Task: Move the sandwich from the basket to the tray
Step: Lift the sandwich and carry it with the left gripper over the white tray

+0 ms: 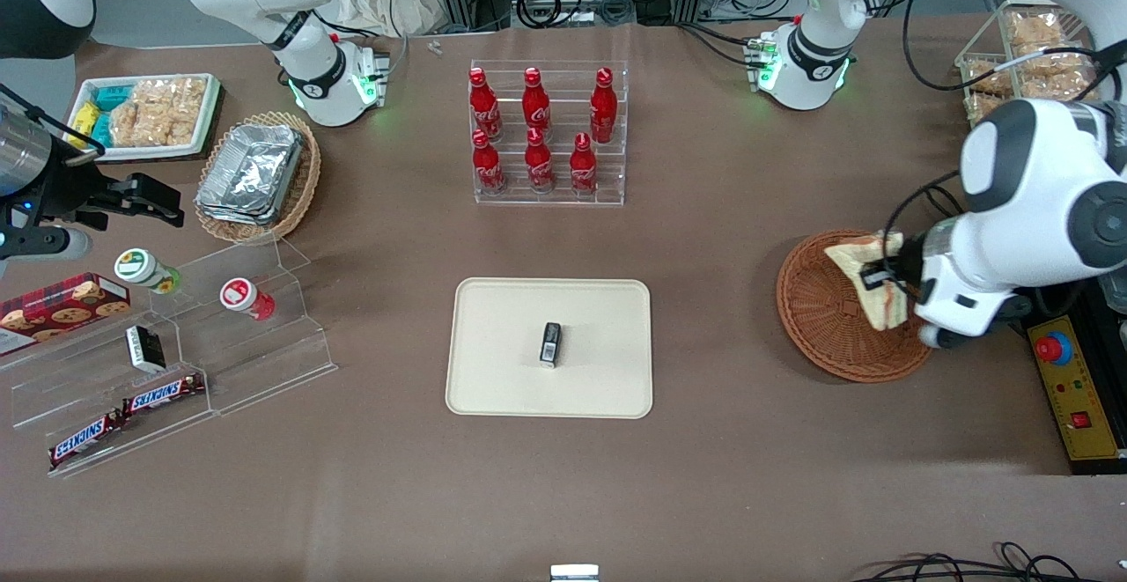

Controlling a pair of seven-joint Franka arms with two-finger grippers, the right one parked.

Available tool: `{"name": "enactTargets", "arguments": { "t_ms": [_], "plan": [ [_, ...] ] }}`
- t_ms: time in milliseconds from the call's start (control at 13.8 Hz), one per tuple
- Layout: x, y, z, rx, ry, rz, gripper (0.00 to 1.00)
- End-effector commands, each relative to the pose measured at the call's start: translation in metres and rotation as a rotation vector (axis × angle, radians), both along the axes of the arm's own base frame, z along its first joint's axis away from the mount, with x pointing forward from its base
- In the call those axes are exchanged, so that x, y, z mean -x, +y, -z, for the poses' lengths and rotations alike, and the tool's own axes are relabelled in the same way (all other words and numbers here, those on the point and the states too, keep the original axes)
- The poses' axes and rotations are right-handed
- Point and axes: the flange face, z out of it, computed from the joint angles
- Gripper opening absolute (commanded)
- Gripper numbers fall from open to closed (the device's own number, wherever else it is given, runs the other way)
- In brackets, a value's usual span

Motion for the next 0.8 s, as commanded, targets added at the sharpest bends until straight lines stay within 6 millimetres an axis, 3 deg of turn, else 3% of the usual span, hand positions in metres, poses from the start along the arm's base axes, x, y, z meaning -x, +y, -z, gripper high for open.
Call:
{"name": "enactTargets", "arguments": {
  "t_ms": [0, 361, 578, 723],
  "plan": [
    [-0.002, -0.064, 0.001, 0.065, -0.019, 0.141, 0.0],
    [0.009, -0.204, 0.077, 0.086, -0.118, 0.358, 0.0],
    [0.003, -0.254, 0.133, 0.058, -0.149, 0.28, 0.0],
    [-0.002, -0.276, 0.161, 0.082, -0.18, 0.302, 0.0]
  ]
}}
